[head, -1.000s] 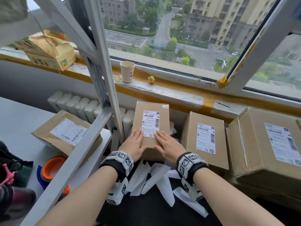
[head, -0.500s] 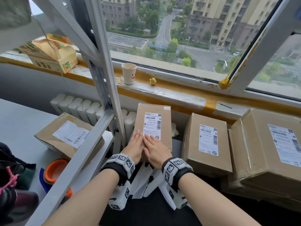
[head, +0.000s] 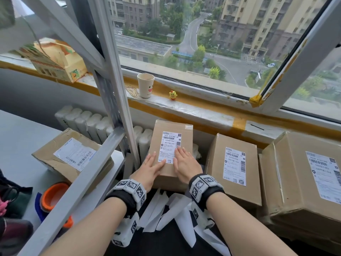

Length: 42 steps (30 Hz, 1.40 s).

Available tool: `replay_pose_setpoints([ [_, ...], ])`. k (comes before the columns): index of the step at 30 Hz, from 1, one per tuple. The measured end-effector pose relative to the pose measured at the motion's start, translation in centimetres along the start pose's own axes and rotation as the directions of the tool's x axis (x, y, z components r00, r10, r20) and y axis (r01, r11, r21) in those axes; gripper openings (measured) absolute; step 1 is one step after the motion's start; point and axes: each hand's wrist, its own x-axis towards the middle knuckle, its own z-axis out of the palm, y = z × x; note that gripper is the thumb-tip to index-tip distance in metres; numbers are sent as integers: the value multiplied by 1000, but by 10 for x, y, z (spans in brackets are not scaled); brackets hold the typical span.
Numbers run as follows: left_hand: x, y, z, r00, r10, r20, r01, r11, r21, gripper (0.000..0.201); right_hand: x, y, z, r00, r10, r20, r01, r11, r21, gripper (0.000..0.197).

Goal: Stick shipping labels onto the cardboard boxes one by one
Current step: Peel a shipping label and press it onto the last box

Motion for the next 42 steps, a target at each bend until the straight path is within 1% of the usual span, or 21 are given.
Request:
replay_pose_setpoints([
  [7,-2,-2,-1,999,13,-48,-15,999,-49,55,41,5,-31,993,35,111,-32,999,-28,54],
  [12,-3,-2,-1,996,21,-85,-30,993,-114,54,52,4,-39,991,51,125,-46,998,-38,55],
  [16,-4,-4,-1,995,25,-99,-39,989,-142,54,60,-8,-36,990,-5,140,9,1000,-30,57],
  [19,-5,-5,-2,993,15,-117,-37,983,-182,61,71,-21,-34,982,-69,175,72,997,-13,56],
  [23,-4,-5,1,986,-20,-164,-22,968,-251,68,72,-23,-32,976,-101,194,106,994,-18,56],
  [29,-7,0,-2,992,-37,-120,19,989,-149,71,37,-20,-17,960,-189,208,203,978,-45,56],
  [34,-6,0,-3,996,-35,-79,24,990,-139,73,-4,-22,7,953,-252,170,256,967,-5,57],
  [36,-5,-1,-3,998,-31,-54,26,995,-97,70,-16,-20,14,953,-266,148,269,963,-3,57],
  [39,-4,0,-5,1000,-14,-3,14,998,60,60,-30,-9,18,962,-255,102,258,966,-20,57],
  [42,-3,1,-6,1000,-15,11,13,990,140,55,-43,7,17,979,-190,75,193,981,-34,57],
])
